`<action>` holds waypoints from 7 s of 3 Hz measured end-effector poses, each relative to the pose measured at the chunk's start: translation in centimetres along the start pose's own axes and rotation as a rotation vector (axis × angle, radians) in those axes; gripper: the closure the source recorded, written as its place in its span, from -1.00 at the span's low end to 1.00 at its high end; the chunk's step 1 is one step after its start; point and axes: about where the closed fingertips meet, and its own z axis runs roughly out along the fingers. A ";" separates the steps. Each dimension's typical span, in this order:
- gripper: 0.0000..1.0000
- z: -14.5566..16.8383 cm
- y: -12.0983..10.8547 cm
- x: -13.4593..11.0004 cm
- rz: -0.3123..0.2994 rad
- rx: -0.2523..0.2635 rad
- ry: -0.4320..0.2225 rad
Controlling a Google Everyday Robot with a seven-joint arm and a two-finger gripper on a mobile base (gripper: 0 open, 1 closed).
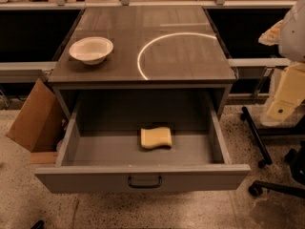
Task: Pick sponge from top drawer and place on counter
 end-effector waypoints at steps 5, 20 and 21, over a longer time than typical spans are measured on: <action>-1.00 8.6 4.0 -12.8 0.136 -0.213 -0.598; -0.66 42.5 1.1 -13.6 -0.098 -0.188 -0.466; -0.19 43.4 1.3 -13.4 -0.109 -0.180 -0.422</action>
Offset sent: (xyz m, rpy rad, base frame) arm 0.0084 0.0317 -0.0249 0.2332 -0.0306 -0.0058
